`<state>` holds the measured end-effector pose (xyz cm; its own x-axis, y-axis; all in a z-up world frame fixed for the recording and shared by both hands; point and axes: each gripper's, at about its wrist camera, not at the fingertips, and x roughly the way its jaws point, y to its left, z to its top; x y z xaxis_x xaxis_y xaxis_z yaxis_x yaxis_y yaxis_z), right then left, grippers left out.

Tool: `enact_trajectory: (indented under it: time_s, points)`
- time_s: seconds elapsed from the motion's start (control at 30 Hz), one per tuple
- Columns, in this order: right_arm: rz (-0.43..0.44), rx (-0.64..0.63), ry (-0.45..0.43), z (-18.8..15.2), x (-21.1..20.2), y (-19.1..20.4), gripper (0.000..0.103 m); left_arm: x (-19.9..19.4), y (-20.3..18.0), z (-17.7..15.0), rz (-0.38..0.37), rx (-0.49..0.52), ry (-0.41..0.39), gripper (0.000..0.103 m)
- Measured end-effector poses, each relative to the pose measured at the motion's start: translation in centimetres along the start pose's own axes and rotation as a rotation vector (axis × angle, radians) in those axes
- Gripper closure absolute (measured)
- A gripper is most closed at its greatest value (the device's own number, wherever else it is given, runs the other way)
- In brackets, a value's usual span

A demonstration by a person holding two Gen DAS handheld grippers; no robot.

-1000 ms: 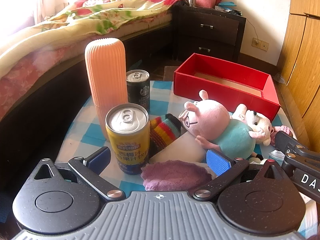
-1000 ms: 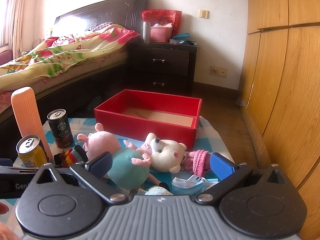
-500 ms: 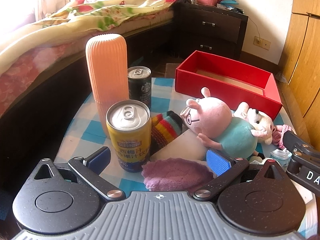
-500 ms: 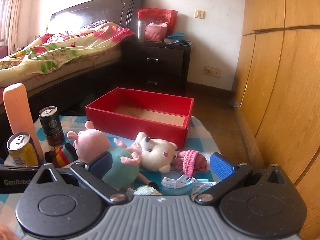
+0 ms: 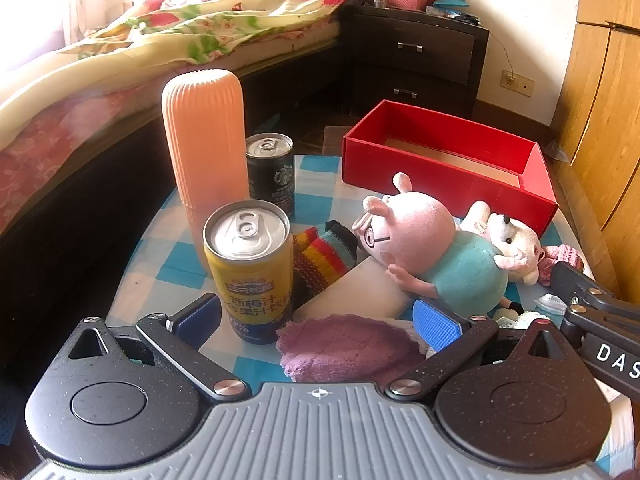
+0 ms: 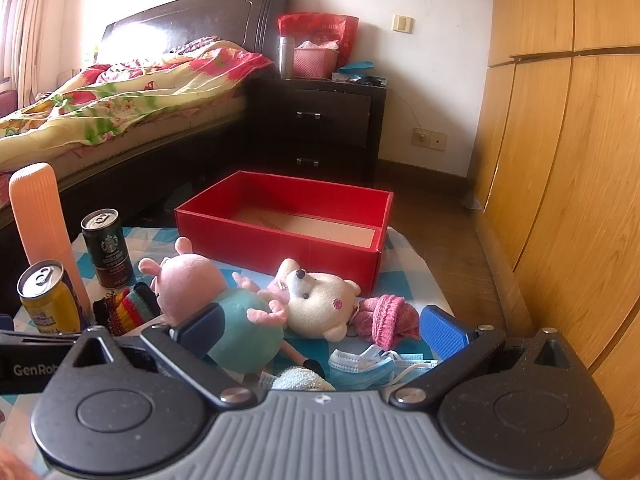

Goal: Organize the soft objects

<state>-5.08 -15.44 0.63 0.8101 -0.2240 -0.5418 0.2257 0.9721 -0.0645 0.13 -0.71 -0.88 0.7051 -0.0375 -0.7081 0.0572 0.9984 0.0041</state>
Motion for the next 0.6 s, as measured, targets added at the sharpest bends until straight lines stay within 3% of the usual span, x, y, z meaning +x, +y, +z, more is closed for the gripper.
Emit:
enact_trajectory:
  time_s: [0.27, 0.4, 0.47, 0.6]
  points:
    - [0.010, 0.024, 0.026, 0.0, 0.3, -1.1, 0.018, 0.7, 0.7, -0.6, -0.025, 0.006, 0.025, 0.006]
    - [0.005, 0.041, 0.063, -0.6, 0.6, -3.3, 0.018, 2.2, 1.6, -2.2, -0.052, 0.032, 0.105, 0.021]
    - [-0.008, 0.037, 0.077, -1.1, 0.7, -4.5, 0.018, 2.9, 1.9, -3.2, -0.071, 0.049, 0.140, 0.021]
    - [-0.023, 0.001, 0.111, -2.4, 0.8, -6.2, 0.018, 3.0, 1.7, -5.0, -0.042, 0.144, 0.101, 0.023]
